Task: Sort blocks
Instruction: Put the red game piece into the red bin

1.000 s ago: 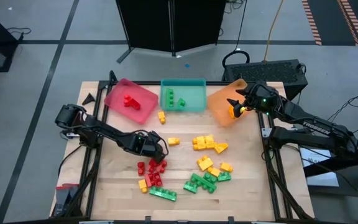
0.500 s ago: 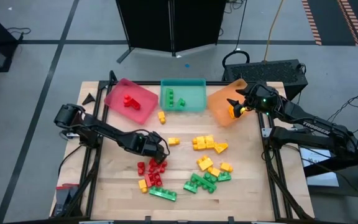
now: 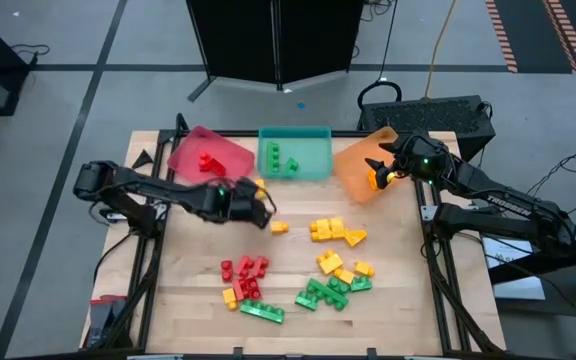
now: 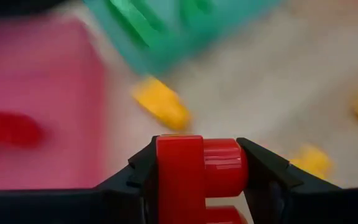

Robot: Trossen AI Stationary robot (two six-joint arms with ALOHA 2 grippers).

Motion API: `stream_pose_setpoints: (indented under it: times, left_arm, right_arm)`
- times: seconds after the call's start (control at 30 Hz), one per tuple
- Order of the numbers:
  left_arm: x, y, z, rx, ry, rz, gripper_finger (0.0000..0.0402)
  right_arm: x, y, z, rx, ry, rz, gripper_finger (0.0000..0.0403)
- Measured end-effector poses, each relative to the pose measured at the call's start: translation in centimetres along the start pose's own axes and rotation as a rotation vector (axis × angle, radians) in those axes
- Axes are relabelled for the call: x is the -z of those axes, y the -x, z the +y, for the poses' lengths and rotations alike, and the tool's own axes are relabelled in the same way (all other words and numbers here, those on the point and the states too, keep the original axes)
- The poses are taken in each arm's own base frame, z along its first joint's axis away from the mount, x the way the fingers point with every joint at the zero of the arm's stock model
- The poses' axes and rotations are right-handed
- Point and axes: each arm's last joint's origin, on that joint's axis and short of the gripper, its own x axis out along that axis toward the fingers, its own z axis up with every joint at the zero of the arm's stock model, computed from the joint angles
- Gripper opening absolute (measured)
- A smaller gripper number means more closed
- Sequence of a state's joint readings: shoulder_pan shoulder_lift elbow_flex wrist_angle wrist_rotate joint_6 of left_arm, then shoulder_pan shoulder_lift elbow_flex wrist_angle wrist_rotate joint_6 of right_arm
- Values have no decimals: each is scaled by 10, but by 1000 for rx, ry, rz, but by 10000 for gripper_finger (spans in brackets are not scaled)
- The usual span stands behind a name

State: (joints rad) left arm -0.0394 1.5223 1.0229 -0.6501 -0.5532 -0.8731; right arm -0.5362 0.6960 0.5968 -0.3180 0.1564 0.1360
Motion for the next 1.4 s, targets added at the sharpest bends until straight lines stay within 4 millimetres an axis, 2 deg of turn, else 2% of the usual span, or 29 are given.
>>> stream_pose_setpoints:
  times: [0.17,0.43,0.6,0.7,0.9,1.07,1.23,1.33,1.4]
  left_arm:
    - [-31,-14,31,-146,32,-85,168]
    - [-63,-45,86,-347,180,-88,168]
    - [-68,-63,113,-333,223,-61,168]
    - [-62,-75,122,-277,268,-49,168]
    - [-53,-86,130,-257,298,-75,182]
    - [-57,-88,128,-172,257,-75,215]
    - [-58,-88,127,-137,255,-66,222]
    - [-60,-83,123,3,216,-24,224]
    - [-67,-69,113,146,186,-30,224]
  right_arm:
    - [0,0,0,0,-7,1,315]
    - [0,0,0,0,-13,1,315]
    - [0,0,0,0,-20,2,315]
    - [0,0,0,0,-32,2,315]
    - [0,0,0,0,-33,3,315]
    - [0,0,0,0,-33,2,315]
    - [0,0,0,0,-33,2,315]
    - [0,0,0,0,-33,2,315]
    - [0,0,0,0,-33,2,315]
